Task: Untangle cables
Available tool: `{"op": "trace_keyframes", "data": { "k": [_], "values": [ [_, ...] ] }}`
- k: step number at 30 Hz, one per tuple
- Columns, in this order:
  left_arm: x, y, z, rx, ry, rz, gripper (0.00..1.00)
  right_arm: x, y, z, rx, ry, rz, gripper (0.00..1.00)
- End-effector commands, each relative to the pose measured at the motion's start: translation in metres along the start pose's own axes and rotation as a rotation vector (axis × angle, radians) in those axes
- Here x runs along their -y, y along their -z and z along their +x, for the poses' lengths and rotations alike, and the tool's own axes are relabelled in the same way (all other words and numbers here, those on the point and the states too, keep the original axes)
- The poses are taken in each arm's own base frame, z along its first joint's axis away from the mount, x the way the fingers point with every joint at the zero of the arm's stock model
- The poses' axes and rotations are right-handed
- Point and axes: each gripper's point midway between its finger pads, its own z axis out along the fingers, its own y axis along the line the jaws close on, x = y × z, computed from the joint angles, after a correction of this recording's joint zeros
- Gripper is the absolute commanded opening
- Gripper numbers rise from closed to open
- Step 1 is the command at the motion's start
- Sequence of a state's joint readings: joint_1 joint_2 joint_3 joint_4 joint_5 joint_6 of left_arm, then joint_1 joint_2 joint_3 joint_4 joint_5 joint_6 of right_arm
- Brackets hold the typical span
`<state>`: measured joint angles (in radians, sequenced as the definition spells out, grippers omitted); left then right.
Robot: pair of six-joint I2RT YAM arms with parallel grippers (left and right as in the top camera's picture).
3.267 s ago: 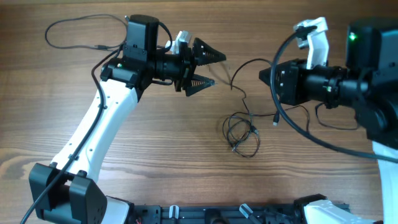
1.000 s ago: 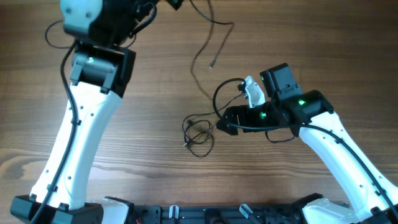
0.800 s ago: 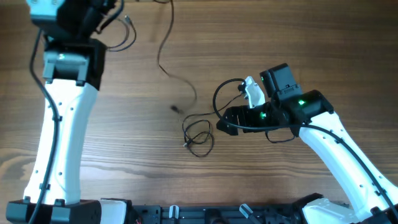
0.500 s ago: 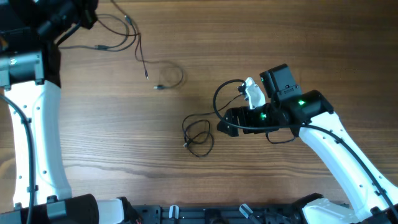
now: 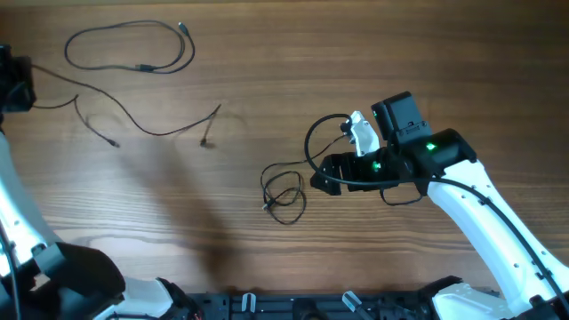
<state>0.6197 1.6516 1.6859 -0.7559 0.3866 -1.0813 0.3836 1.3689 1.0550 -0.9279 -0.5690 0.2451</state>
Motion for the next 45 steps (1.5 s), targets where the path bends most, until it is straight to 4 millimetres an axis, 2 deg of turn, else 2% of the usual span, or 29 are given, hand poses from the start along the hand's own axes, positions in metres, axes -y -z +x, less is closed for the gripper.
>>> {"op": "trace_keyframes", "data": {
  "k": [1,2,4,5,6,7,8,9,10,12,14,15,17,19,21,23,25,30,33,35,37,39,40,41,42,43,44,45],
  "values": [
    [-0.043,-0.015,-0.056,0.138,0.058,-0.123,0.04,-0.005,0.003,0.000,0.006,0.015,-0.018,0.99],
    [-0.059,-0.017,-0.071,0.171,0.085,-0.167,0.04,-0.006,0.003,0.000,0.005,0.015,-0.019,1.00],
    [-0.105,-0.017,-0.102,0.285,0.137,-0.326,0.05,-0.005,0.003,0.000,0.005,0.014,-0.019,1.00],
    [-0.136,-0.013,-0.119,0.359,0.153,-0.444,0.14,-0.005,0.003,0.001,0.003,0.008,-0.018,1.00],
    [-0.165,-0.007,-0.133,0.425,0.162,-0.561,0.17,-0.005,0.003,0.001,0.003,0.005,-0.018,1.00],
    [-0.181,-0.007,-0.138,0.442,0.157,-0.624,0.31,-0.005,0.003,0.001,0.004,0.006,-0.018,1.00],
    [-0.191,-0.011,-0.140,0.418,0.115,-0.663,0.63,-0.006,0.003,0.000,0.006,0.007,-0.019,1.00],
    [-0.198,-0.017,-0.140,0.388,0.077,-0.688,0.85,-0.005,0.003,0.000,0.005,-0.002,-0.018,1.00],
    [-0.201,-0.026,-0.134,0.332,0.053,-0.682,1.00,-0.005,0.003,0.000,0.005,-0.010,-0.019,1.00],
    [-0.192,-0.045,-0.113,0.166,-0.002,-0.595,1.00,-0.005,0.003,0.000,0.005,-0.012,-0.019,1.00],
    [-0.166,-0.063,-0.078,-0.056,-0.087,-0.428,1.00,-0.005,0.003,0.001,0.003,-0.012,-0.018,1.00],
    [-0.162,-0.066,-0.060,-0.113,-0.093,-0.421,1.00,-0.005,0.003,0.001,0.003,-0.012,-0.018,1.00],
    [-0.165,-0.070,-0.037,-0.185,-0.223,-0.461,1.00,-0.005,0.003,0.001,0.003,-0.012,-0.018,1.00],
    [-0.170,-0.072,-0.029,-0.185,-0.260,-0.521,1.00,-0.005,0.003,0.001,0.003,-0.012,-0.018,1.00],
    [-0.185,-0.071,-0.016,-0.148,-0.293,-0.661,1.00,-0.006,0.003,-0.002,0.014,-0.003,-0.021,1.00],
    [-0.201,-0.066,-0.012,-0.079,-0.262,-0.780,1.00,-0.006,0.003,-0.003,0.018,-0.001,-0.022,1.00],
    [-0.201,-0.071,-0.012,-0.046,-0.294,-0.793,1.00,-0.006,0.003,-0.003,0.016,0.000,-0.022,1.00],
    [-0.186,-0.092,-0.034,0.017,-0.495,-0.724,0.97,-0.006,0.003,-0.002,0.013,-0.002,-0.020,0.99],
    [-0.182,-0.119,-0.047,0.104,-0.548,-0.618,0.93,-0.006,0.003,-0.002,0.013,-0.005,-0.020,1.00],
    [-0.184,-0.131,-0.051,0.131,-0.592,-0.576,0.87,-0.006,0.003,-0.002,0.014,-0.005,-0.021,1.00],
    [-0.193,-0.142,-0.048,0.126,-0.667,-0.545,0.85,-0.007,0.003,-0.004,0.022,-0.025,-0.023,1.00],
    [-0.198,-0.153,-0.033,0.060,-0.707,-0.470,0.79,-0.007,0.003,-0.007,0.033,-0.042,-0.026,1.00],
    [-0.200,-0.156,-0.029,0.048,-0.706,-0.456,0.63,-0.007,0.003,-0.007,0.033,-0.044,-0.027,1.00],
    [-0.203,-0.156,-0.028,0.044,-0.704,-0.461,0.35,-0.007,0.003,-0.006,0.029,-0.047,-0.026,1.00],
    [-0.207,-0.155,-0.026,0.036,-0.702,-0.468,0.13,-0.007,0.003,-0.004,0.022,-0.052,-0.024,1.00],
    [-0.209,-0.155,-0.025,0.030,-0.700,-0.474,0.12,-0.006,0.003,-0.003,0.017,-0.055,-0.022,1.00],
    [-0.211,-0.154,-0.024,0.023,-0.699,-0.481,0.04,-0.006,0.003,-0.001,0.011,-0.059,-0.020,1.00],
    [-0.211,-0.152,-0.024,0.020,-0.696,-0.484,0.04,-0.006,0.003,-0.001,0.008,-0.061,-0.020,1.00]
  ]
}}
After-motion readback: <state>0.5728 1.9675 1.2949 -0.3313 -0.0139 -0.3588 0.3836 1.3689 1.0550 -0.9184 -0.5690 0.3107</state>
